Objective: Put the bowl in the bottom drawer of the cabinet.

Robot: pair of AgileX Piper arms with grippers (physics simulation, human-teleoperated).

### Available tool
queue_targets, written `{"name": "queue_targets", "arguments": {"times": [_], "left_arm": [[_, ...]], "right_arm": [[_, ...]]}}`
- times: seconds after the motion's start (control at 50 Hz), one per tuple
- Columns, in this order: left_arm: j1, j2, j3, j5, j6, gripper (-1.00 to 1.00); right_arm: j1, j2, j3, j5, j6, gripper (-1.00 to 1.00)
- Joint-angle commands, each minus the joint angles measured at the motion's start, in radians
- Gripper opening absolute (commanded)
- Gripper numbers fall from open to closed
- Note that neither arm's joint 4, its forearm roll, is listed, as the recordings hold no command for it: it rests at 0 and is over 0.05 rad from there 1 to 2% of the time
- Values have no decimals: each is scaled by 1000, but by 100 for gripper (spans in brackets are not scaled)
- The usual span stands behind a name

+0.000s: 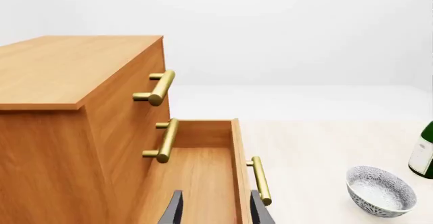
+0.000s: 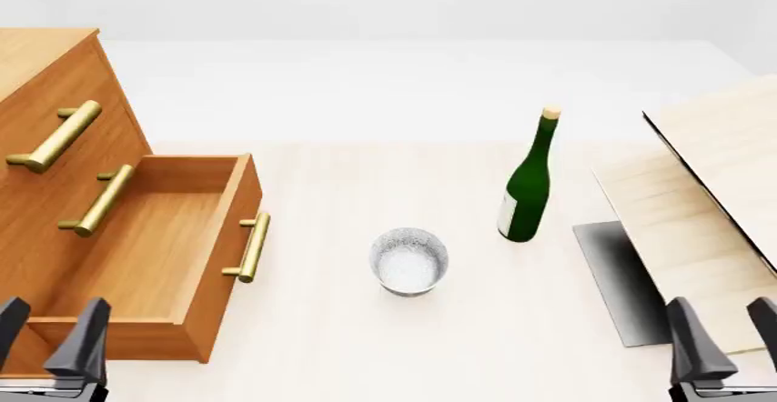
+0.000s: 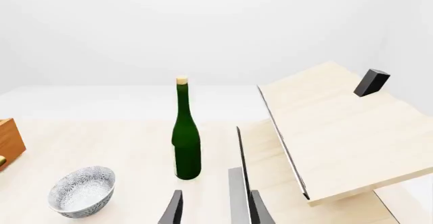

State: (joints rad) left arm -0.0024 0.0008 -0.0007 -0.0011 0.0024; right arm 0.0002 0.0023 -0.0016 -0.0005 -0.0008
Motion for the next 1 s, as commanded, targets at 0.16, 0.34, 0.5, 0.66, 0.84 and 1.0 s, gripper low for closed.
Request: {"name": "queue_targets", "arguments": {"times": [0.16, 0.34, 0.5, 0.66, 0.84, 1.0], "left_arm": [[-21, 0, -3, -6, 17, 100], [-96, 0, -28, -20, 19, 100], [-215, -1, -17, -47, 54, 100], [-373, -1, -129, 61, 66, 100], [-431, 0, -126, 67, 83, 100], [-507, 45, -150, 92, 129, 100]], "right_arm": [[0, 6, -2, -3, 0, 100], [0, 8, -2, -5, 0, 100], [0, 9, -2, -5, 0, 100], [0, 9, -3, -5, 0, 100], [0, 8, -3, -5, 0, 100], [0, 8, -3, -4, 0, 100]]}}
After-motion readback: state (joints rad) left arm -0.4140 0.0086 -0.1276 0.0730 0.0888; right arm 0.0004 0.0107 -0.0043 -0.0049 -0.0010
